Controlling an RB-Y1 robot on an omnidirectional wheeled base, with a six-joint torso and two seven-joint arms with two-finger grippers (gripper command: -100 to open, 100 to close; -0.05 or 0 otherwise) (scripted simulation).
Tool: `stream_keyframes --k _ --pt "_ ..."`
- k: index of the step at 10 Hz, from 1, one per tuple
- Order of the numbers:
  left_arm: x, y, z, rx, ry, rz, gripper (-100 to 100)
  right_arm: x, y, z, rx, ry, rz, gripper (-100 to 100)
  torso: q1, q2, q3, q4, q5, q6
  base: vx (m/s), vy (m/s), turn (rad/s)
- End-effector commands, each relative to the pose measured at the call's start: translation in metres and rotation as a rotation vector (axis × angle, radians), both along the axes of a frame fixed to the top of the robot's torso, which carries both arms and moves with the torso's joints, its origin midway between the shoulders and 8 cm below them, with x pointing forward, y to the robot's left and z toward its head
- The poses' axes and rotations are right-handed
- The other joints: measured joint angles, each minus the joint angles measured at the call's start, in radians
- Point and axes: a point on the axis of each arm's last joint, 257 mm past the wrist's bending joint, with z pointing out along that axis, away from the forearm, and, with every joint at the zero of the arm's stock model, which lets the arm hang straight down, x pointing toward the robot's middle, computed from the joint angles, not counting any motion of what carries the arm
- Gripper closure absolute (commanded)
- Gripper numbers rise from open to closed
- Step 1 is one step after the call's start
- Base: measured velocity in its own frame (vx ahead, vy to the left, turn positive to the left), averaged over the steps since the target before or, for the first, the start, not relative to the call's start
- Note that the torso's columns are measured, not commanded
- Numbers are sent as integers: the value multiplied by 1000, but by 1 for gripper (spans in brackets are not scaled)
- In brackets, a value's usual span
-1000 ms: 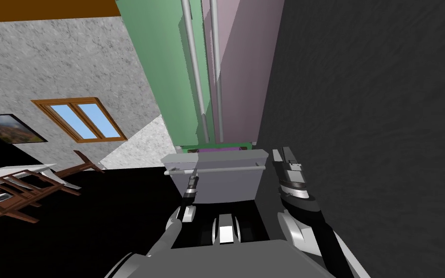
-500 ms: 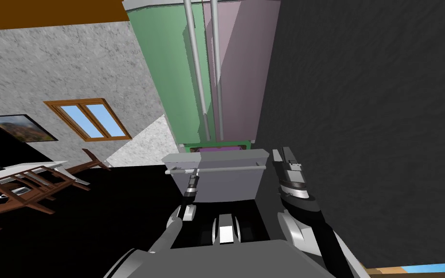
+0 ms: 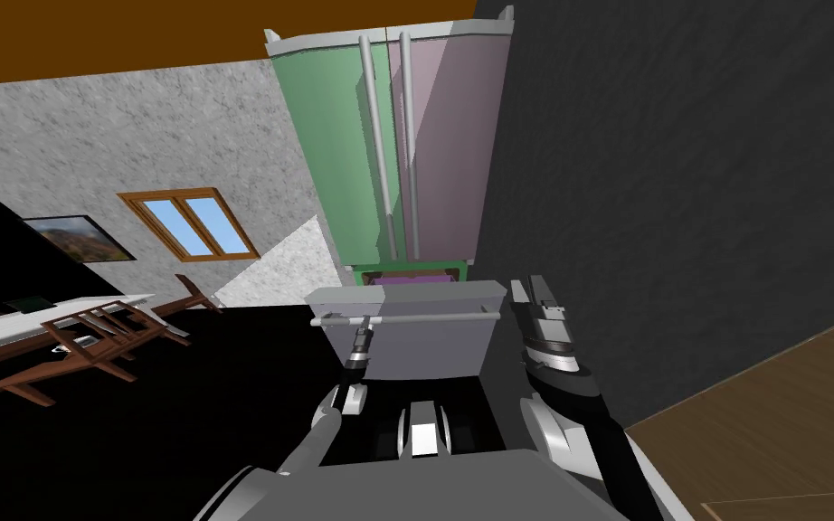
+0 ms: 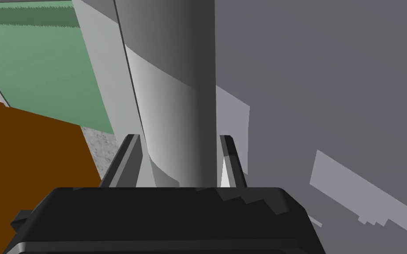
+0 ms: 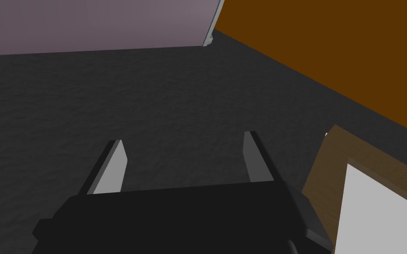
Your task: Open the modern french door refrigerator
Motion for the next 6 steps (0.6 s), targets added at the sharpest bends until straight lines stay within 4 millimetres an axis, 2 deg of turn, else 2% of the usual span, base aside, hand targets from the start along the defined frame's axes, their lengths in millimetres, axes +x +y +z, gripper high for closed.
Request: stream_keyframes --k 1,6 --pt "6 -4 6 -2 -3 -19 -100 0 0 0 0 0 0 0 0 0 0 1 0 0 -111 -19 89" --pt "30 -13 29 -8 -7 -69 -100 0 0 0 0 0 0 0 0 -4 -2 -2 1 1 -3 -31 82"
